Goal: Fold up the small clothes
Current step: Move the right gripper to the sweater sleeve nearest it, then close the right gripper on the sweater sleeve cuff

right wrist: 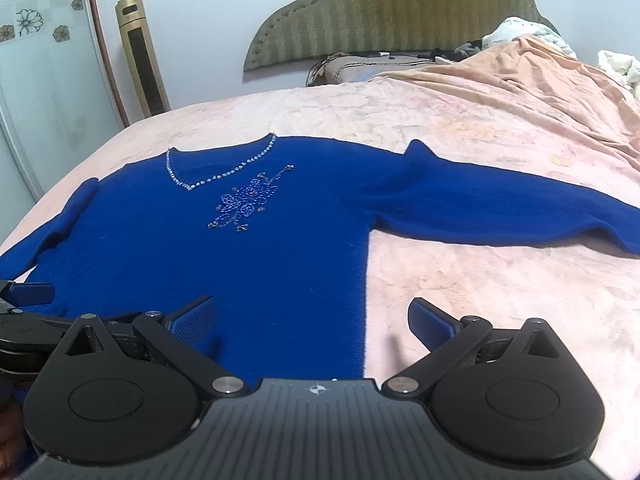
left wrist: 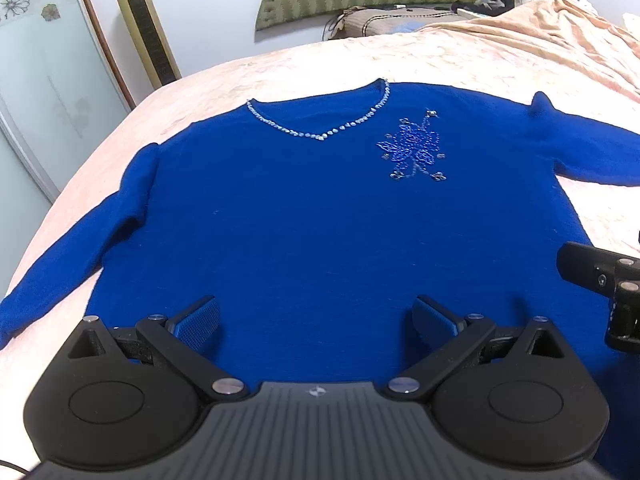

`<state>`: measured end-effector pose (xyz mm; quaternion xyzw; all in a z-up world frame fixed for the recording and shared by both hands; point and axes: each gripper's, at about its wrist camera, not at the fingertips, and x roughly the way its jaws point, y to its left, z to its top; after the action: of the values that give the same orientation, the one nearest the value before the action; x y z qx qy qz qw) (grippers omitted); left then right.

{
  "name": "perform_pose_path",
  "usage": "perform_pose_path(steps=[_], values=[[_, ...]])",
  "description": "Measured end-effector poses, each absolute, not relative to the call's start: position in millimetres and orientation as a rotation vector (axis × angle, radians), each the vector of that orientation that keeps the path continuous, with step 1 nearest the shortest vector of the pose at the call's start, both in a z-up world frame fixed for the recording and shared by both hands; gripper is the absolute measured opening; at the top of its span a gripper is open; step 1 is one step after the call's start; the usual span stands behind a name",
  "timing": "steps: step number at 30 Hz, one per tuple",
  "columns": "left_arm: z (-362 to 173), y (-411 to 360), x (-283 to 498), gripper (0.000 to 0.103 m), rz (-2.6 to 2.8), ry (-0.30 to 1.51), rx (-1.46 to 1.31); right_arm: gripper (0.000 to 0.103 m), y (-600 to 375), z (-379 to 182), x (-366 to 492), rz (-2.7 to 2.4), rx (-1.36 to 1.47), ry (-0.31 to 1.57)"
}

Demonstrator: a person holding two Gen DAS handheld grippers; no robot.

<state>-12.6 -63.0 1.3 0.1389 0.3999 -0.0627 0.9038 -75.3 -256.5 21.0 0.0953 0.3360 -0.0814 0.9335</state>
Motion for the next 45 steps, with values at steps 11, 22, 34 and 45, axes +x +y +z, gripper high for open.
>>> perform_pose_path(steps=[11, 22, 34, 45], values=[[2.1, -73.7, -12.3, 0.103, -0.156, 0.832, 0.279, 0.103, -267.7, 18.7, -80.0, -0.201, 0.203, 0.711], [10.4, -96.7, -10.9, 0.103, -0.233, 0.816, 0.258, 0.100, -325.4, 26.7, -99.0, -0.361, 0.212, 0.639], [2.2, -98.2, -3.3, 0.103, -0.222, 0.852, 0.255, 0.095, -473.0, 16.2, -155.3, -0.812, 0.508, 0.480], [-1.5, -91.5, 3.9, 0.103, -0.175, 0.869, 0.274, 0.079, -531.0, 3.1, -134.2, -0.887, 0.553, 0.453]])
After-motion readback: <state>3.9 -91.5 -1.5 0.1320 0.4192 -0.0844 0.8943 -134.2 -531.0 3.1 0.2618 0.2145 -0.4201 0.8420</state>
